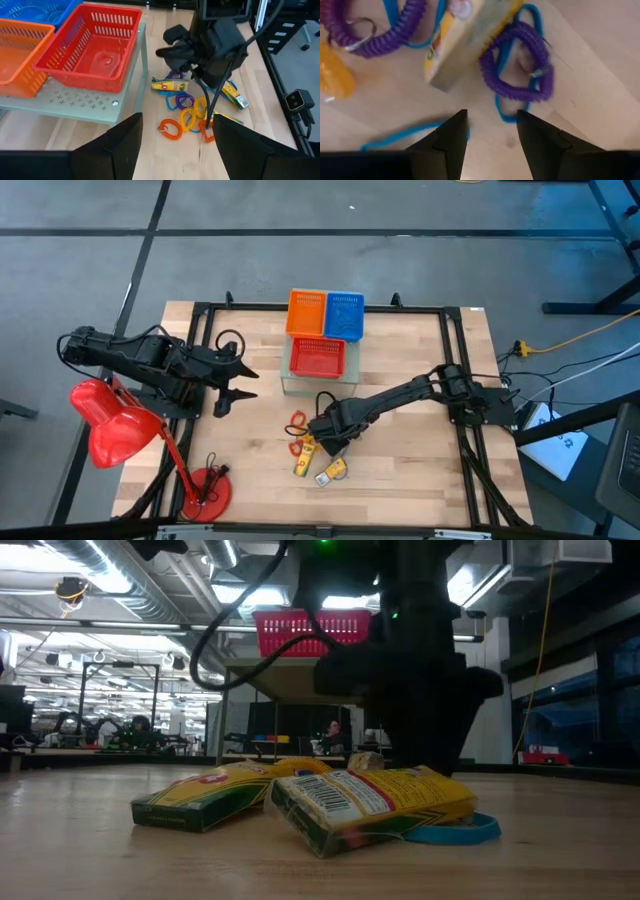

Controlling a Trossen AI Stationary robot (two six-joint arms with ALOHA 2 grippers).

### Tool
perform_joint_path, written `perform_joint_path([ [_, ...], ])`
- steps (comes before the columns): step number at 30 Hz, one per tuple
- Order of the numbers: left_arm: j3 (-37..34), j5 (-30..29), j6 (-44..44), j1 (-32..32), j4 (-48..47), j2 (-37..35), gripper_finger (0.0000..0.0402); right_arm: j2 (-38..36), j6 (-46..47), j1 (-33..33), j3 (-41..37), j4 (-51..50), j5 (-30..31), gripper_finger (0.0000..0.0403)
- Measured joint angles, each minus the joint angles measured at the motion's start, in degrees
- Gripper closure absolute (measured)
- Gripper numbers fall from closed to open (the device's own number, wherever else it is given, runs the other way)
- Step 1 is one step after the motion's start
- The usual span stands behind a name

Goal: Pick & Place Office Desk Supplies
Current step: Put the blue rubber band into the blue bin

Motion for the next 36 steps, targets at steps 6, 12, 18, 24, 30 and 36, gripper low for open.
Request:
perform_joint_path([
  [6,0.0,0.0,-1.53,0.0,0.07,0.0,0.0162,0.2,-1.06,0.0,0.02,1.15,2.23,0.0231],
  [12,0.0,0.21,-3.35,0.0,0.07,0.0,0.0162,0.2,-1.58,0.0,-1.57,2.88,4.19,0.0231],
  [18,0.0,0.42,-4.88,0.0,0.09,0.0,0.0162,-0.43,-1.28,0.65,-5.35,7.42,2.75,0.0231],
  [24,0.0,0.42,-5.6,0.0,1.53,0.0,0.0162,-0.31,-0.49,0.56,-5.2,7.58,4.05,0.0248],
  [30,0.0,0.43,-6.55,0.0,3.55,0.0,0.0162,-0.28,-0.97,0.46,-5.16,7.84,4.09,0.033],
  [36,0.0,0.44,-6.61,0.0,3.52,0.0,0.0162,-0.92,-1.29,0.58,-5.23,7.51,2.89,0.0394],
])
